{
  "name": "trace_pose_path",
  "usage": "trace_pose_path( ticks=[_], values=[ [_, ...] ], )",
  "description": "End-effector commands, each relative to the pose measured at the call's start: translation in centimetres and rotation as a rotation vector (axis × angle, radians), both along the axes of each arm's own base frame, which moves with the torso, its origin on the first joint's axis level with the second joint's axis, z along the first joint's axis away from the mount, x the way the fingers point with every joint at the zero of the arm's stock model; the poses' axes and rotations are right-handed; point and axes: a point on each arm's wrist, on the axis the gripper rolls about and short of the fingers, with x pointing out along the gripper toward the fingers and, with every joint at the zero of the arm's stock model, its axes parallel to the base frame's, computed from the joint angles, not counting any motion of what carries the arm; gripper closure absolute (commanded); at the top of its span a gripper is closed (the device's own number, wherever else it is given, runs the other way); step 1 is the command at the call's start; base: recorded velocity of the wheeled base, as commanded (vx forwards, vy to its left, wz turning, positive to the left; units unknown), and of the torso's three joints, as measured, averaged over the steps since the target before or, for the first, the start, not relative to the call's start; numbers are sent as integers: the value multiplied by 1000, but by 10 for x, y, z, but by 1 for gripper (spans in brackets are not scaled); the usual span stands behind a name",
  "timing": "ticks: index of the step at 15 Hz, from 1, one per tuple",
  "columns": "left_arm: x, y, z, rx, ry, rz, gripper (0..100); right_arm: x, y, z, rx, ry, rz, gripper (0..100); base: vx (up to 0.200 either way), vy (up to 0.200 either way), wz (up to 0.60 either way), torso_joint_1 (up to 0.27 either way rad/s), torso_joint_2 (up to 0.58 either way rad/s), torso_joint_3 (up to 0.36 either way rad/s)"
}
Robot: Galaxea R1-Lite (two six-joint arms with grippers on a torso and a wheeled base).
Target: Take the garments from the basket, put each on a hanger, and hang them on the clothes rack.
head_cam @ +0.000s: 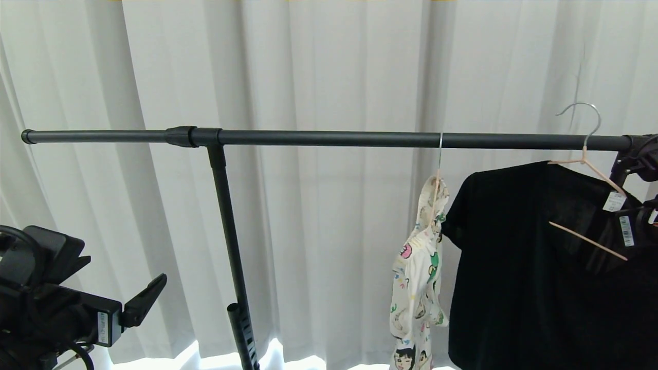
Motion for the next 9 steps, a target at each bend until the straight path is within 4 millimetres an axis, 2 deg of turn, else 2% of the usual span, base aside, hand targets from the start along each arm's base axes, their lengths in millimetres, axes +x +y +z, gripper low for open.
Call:
trace_pose_path(
  ticks=[1,9],
  values=[
    [-1,0,0,-1,-5,1,0,11,11,-10,-7,43,32,100,0,0,0,0,0,0],
    [-2,0,0,-1,-5,1,0,11,17,-19,-22,81,43,100,0,0,0,0,0,0]
  ],
)
